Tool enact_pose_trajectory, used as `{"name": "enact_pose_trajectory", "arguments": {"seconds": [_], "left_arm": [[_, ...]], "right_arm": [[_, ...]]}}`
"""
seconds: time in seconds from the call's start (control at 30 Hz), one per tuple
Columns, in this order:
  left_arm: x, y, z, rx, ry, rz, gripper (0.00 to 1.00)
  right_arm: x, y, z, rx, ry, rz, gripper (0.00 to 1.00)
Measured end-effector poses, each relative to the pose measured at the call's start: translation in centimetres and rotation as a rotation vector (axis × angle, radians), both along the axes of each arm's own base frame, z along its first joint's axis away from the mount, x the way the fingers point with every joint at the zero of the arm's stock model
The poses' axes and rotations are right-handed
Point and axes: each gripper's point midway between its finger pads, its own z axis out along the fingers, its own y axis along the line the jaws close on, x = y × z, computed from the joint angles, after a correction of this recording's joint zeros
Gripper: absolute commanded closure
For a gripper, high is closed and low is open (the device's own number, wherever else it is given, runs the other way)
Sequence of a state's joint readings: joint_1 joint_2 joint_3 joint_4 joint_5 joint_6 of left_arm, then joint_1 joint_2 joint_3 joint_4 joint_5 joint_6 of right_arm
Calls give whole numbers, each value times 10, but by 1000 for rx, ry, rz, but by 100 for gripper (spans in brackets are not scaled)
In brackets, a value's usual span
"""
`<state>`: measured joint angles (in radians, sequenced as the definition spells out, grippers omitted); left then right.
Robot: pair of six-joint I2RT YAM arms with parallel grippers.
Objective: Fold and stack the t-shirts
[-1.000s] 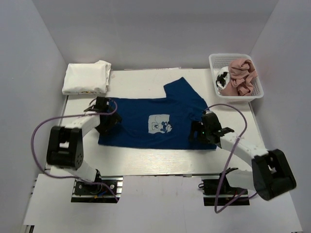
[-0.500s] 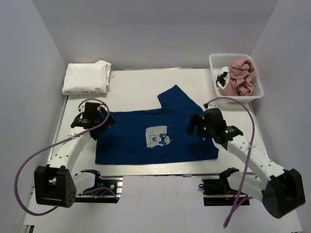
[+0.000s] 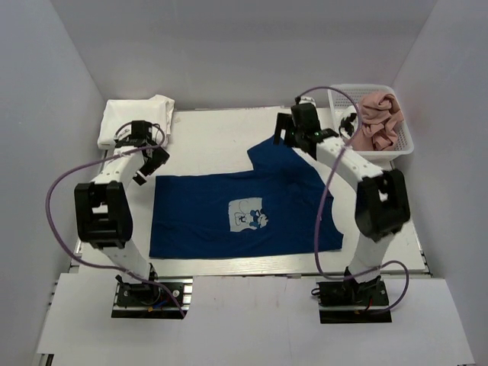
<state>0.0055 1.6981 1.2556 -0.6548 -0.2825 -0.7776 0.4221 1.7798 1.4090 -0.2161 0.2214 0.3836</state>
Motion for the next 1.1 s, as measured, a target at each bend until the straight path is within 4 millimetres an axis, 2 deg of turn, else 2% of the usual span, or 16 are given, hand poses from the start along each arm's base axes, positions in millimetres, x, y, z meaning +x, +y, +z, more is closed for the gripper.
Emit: {"name": "enact_pose_trajectory", "arguments": {"seconds": [0.1, 0.23, 0.3, 0.33, 0.4, 0.5, 0.53, 0.6, 0.63, 0.7, 0.83, 0.87, 0.9, 1.03, 1.07, 1.1], "left_arm": [[7, 8, -16, 6, 38, 9, 0], [21, 10, -34, 17, 89, -11, 0], [28, 11, -43, 22, 108, -17, 5], [29, 11, -48, 24, 118, -19, 7], [28, 11, -56, 27, 145, -25, 12], [23, 11, -67, 27, 182, -29, 25], [22, 11, -69, 27, 188, -33, 32], [21, 10, -73, 26, 197, -36, 40], [21, 10, -74, 27, 201, -42, 49], [21, 9, -74, 24, 199, -47, 55], [21, 8, -75, 21, 196, -51, 81], [21, 7, -75, 20, 193, -53, 96], [21, 7, -76, 19, 190, -54, 100], [21, 4, -75, 22, 183, -66, 100], [22, 4, -75, 22, 183, -66, 100], [21, 4, -75, 22, 183, -66, 100]], "right_arm": [[38, 5, -13, -49, 7, 22, 10], [99, 15, -33, -128, -14, 81, 10], [128, 22, -46, -160, -35, 112, 10], [135, 24, -56, -177, -28, 130, 10], [141, 26, -73, -201, -14, 164, 10], [134, 26, -97, -224, 34, 212, 10], [132, 25, -101, -227, 45, 221, 10], [131, 25, -104, -229, 48, 234, 10], [131, 26, -104, -230, 46, 238, 10], [132, 27, -104, -227, 41, 243, 10], [133, 29, -112, -222, 45, 250, 10], [133, 29, -116, -221, 50, 252, 10], [132, 29, -121, -221, 56, 255, 10], [135, 31, -130, -218, 57, 257, 10], [136, 32, -130, -215, 50, 256, 12], [137, 32, -130, -213, 47, 255, 20]]}}
